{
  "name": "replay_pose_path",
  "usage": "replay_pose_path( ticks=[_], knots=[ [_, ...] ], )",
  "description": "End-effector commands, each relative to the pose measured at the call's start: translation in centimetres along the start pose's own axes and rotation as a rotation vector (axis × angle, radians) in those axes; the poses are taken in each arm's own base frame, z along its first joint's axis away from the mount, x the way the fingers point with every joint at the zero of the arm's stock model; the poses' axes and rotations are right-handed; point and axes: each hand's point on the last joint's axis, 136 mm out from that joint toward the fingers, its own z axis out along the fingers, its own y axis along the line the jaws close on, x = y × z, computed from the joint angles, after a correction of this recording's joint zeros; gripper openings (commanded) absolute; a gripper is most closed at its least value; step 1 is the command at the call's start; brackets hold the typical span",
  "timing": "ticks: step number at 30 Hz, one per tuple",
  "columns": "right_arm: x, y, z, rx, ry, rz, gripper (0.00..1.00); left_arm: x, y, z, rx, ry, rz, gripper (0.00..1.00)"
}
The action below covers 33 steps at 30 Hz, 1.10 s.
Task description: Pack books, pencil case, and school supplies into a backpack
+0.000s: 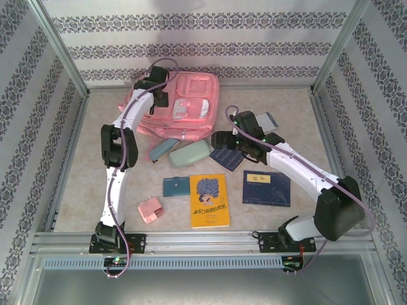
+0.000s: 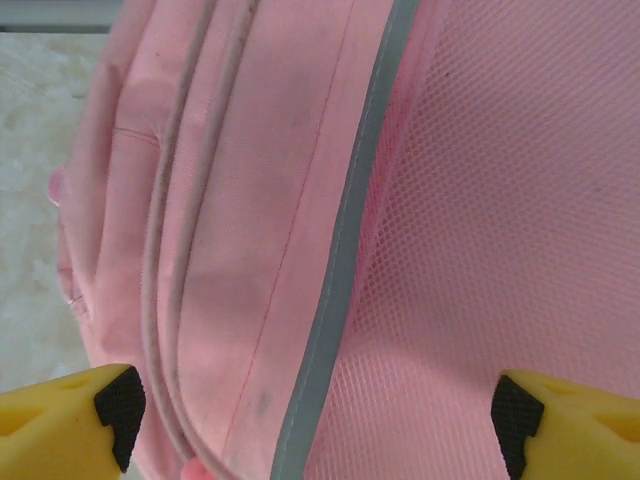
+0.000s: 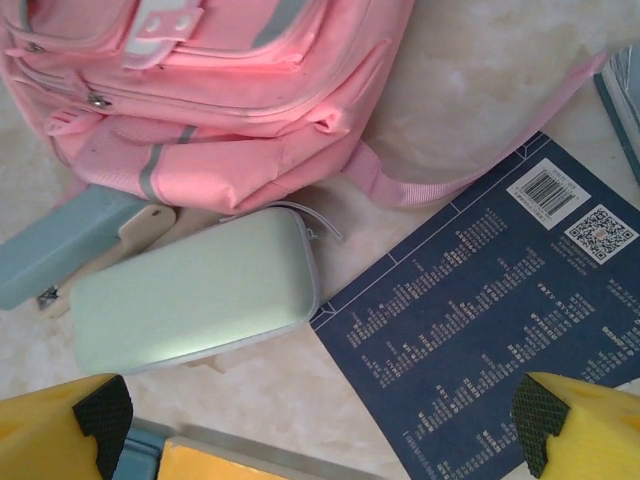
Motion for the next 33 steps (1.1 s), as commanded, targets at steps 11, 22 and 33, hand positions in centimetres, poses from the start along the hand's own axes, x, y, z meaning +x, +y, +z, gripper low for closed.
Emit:
replay_pose_path(
  ticks=[11, 22, 33],
  knots=[
    [-2.4, -0.2, 5.9, 0.057, 0.047, 0.084, 0.94, 1.2, 4.2, 3.5, -0.097, 0.063, -0.116, 0.21],
    [-3.6, 2.5, 11.7, -0.024, 0.153, 0.081, 0.82, 2.8, 4.7, 1.7, 0.192, 0.175, -0.435, 0.0],
    [-4.6, 2.9, 17.8, -0.059, 0.232, 0.13, 0.77, 0.0, 2.7, -4.9, 0.545, 0.181, -0.664, 0.0]
  ],
)
